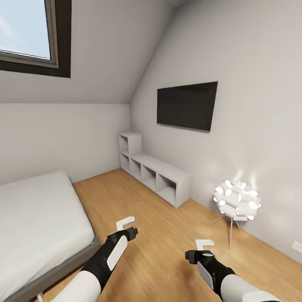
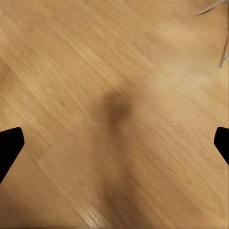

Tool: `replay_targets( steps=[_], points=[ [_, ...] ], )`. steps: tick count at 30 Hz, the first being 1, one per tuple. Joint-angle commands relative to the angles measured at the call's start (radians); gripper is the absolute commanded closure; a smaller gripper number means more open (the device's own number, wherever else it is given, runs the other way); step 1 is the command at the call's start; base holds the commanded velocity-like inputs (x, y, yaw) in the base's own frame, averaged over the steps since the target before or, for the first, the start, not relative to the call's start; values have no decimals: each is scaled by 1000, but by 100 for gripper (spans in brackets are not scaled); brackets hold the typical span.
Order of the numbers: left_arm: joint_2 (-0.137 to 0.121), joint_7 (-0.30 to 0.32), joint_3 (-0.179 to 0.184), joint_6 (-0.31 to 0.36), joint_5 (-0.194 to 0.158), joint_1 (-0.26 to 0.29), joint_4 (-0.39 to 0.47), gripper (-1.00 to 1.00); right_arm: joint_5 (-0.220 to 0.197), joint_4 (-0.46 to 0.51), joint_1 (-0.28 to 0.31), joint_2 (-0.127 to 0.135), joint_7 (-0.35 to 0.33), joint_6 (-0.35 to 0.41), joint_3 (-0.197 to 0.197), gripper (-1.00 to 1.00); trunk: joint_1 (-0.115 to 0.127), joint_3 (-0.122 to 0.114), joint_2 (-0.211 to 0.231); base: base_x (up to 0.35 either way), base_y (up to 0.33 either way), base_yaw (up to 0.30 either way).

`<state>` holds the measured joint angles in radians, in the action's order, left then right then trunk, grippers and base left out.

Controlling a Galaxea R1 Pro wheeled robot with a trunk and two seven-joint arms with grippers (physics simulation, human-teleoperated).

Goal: Attach the digital camera to the camera tripod in the bedroom.

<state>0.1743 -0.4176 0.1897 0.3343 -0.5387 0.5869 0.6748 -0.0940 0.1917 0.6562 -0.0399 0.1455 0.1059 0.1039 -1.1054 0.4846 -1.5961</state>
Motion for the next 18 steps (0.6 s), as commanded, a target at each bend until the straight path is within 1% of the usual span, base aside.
replay_targets(
  steps=[1, 4, 5, 8, 10, 11, 12, 14, 15, 17, 18],
  points=[
    [-1, -9, 4, 16, -9, 1, 2, -100, -10, 2, 0, 1, 0, 8, 9, -100, -4, 4, -8, 0, 0, 0],
    [-1, -9, 4, 51, -8, 1, 3, -100, -9, 2, 0, 0, -13, 29, 11, -100, -15, 14, -29, 0, 0, 0],
    [-2, -9, 4, 69, -7, 1, 3, -100, -9, 3, 0, 1, -20, 51, 12, -100, -19, 17, -36, 0, 0, 0],
    [-2, -9, 2, 74, -7, 1, 3, -100, -9, 3, 0, 1, -22, 56, 12, -100, -31, 26, -57, 0, 0, 0],
    [-2, -9, -7, 76, -6, 1, 3, -100, -9, 4, 0, 1, -22, 57, 11, -100, -38, 33, -71, 0, 0, 0],
    [-3, -9, -16, 77, -6, 1, 3, -100, -8, 6, 0, 1, -22, 58, 10, -100, -42, 36, -78, 0, 0, 0],
    [-3, -9, -35, 78, -6, 1, 2, -100, -8, 12, 0, 1, -20, 57, 9, -100, -46, 39, -85, 0, 0, 0],
    [-4, -9, -52, 79, -6, 1, 2, -100, -8, 20, 0, 2, -18, 55, 7, -100, -54, 45, -99, 0, 0, 0],
    [-4, -9, -71, 80, -6, 1, 2, -100, -8, 30, 0, 3, -16, 54, 5, -100, -58, 48, -106, 0, 0, 0],
    [-5, -9, -89, 82, -5, 1, 2, -100, -8, 42, 0, 4, -12, 50, 6, -100, -65, 54, -120, 0, 0, 0],
    [-7, -9, -110, 83, -5, 1, 3, -100, -7, 59, 0, 6, -10, 41, 7, -100, -69, 58, -127, 0, 0, 0]
  ],
)
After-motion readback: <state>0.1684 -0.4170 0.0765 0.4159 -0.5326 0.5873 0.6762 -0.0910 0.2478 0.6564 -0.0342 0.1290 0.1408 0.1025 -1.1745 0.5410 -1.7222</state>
